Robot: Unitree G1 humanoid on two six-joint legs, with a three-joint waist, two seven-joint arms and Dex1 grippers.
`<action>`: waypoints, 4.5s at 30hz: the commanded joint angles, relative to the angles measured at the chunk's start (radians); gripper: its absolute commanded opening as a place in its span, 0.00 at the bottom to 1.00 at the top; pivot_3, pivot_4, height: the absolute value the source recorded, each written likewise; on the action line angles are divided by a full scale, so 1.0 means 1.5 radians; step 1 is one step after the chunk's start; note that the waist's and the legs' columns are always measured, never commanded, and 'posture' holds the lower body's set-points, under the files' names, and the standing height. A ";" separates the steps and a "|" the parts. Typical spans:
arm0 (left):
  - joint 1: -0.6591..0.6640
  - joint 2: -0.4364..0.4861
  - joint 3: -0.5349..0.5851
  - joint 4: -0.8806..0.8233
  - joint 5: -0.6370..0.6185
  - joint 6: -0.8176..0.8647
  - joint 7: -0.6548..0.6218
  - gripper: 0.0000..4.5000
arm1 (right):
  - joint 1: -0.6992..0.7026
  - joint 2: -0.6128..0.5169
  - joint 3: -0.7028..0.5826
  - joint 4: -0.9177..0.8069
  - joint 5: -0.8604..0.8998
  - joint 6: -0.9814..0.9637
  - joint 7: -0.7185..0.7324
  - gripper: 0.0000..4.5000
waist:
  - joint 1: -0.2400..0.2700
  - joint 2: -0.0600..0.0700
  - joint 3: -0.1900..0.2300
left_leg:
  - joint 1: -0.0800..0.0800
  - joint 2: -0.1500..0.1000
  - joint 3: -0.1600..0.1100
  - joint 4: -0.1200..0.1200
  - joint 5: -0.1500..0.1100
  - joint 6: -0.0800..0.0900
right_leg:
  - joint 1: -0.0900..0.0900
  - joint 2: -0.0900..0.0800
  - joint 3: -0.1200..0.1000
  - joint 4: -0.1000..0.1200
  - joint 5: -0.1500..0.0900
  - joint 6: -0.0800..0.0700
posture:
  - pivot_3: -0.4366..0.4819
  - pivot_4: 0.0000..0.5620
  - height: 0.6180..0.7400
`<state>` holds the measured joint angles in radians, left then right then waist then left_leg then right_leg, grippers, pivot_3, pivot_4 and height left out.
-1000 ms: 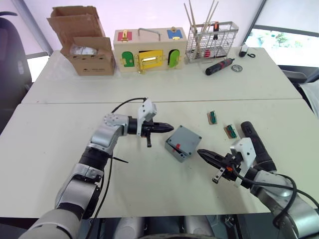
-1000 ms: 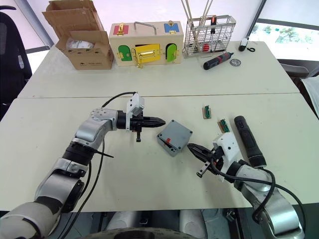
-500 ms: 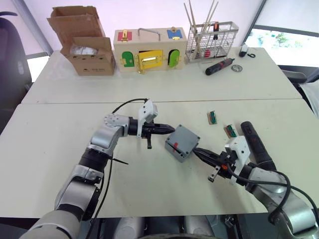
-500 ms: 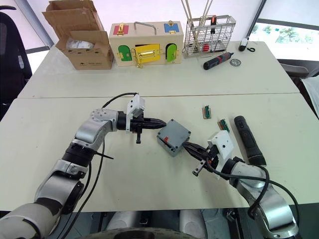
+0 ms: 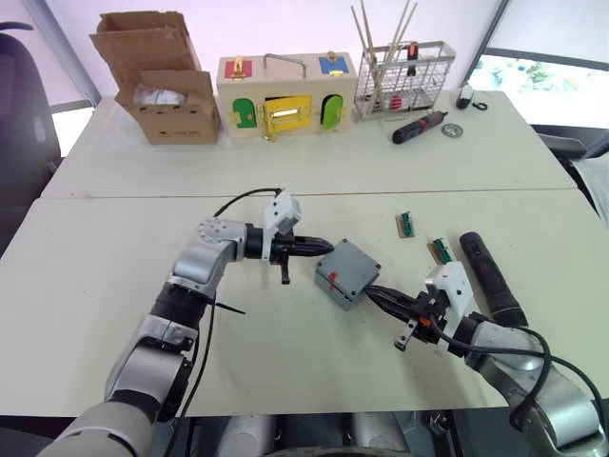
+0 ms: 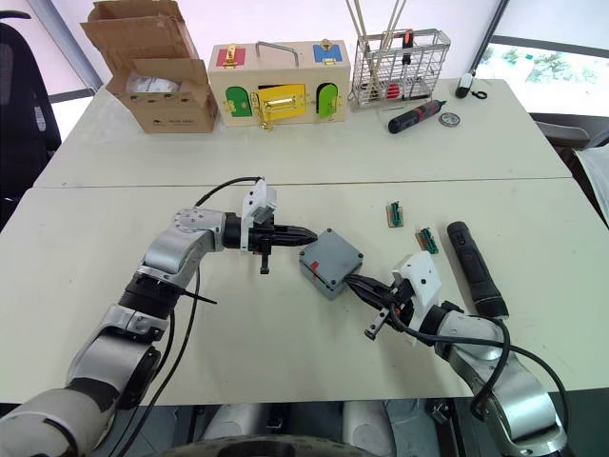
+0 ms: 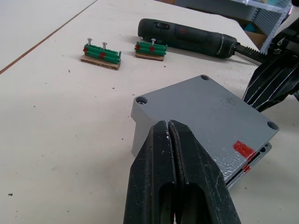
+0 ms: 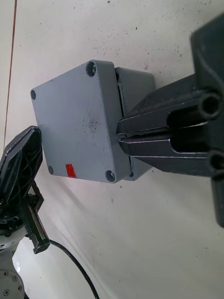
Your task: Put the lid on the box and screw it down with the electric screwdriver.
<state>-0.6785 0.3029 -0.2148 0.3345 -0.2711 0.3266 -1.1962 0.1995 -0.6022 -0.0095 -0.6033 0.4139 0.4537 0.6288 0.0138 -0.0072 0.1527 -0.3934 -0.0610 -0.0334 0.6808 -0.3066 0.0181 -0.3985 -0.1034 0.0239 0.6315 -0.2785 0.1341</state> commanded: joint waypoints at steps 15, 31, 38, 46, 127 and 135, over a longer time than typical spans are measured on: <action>-0.011 -0.004 0.006 0.013 0.008 -0.034 0.006 0.00 | -0.010 0.004 -0.001 -0.014 -0.005 -0.007 0.000 0.01 | 0.000 0.000 0.000 | 0.000 0.000 0.000 0.000 0.000 0.000 | 0.000 0.000 0.000 0.000 0.000 0.000 | 0.48 0.27 0.98; -0.014 0.005 0.011 0.035 0.020 -0.055 0.012 0.00 | -0.007 0.003 0.003 -0.008 -0.015 -0.011 0.007 0.01 | -0.001 0.000 0.000 | 0.000 0.000 0.000 0.000 0.000 0.000 | 0.000 0.000 0.000 0.000 0.000 0.000 | 0.48 0.27 0.98; -0.003 0.005 -0.003 0.040 0.031 -0.074 0.003 0.00 | -0.008 0.005 0.004 -0.009 -0.017 -0.011 0.007 0.01 | 0.000 0.000 0.000 | 0.000 0.000 0.000 0.000 0.000 0.000 | 0.000 0.000 0.000 0.000 0.000 0.000 | 0.48 0.27 0.98; -0.004 -0.004 0.006 0.023 0.016 -0.057 0.000 0.00 | -0.009 0.006 0.006 -0.010 -0.017 -0.010 0.007 0.01 | -0.001 0.000 0.000 | 0.000 0.000 0.000 0.000 0.000 0.000 | 0.000 0.000 0.000 0.000 0.000 0.000 | 0.48 0.27 0.98; 0.035 0.008 -0.028 -0.065 0.006 -0.022 -0.032 0.00 | 0.012 0.011 -0.028 -0.064 0.011 0.029 -0.024 0.01 | 0.000 0.000 0.000 | 0.000 0.000 0.000 0.000 0.000 0.000 | 0.000 0.000 0.000 0.000 0.000 0.000 | 0.48 0.27 0.98; 0.036 0.006 -0.030 -0.060 0.013 -0.031 -0.026 0.00 | 0.011 0.011 -0.027 -0.062 0.006 0.030 -0.018 0.01 | 0.000 0.000 0.000 | 0.000 0.000 0.000 0.000 0.000 0.000 | 0.000 0.000 0.000 0.000 0.000 0.000 | 0.48 0.27 0.98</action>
<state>-0.6291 0.3273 -0.2317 0.2900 -0.2479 0.2961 -1.2184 0.2264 -0.5900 -0.0438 -0.6698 0.4152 0.5235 0.5984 0.0133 -0.0072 0.1528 -0.3934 -0.0609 -0.0334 0.6807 -0.3069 0.0185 -0.3987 -0.1035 0.0240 0.6315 -0.2785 0.1341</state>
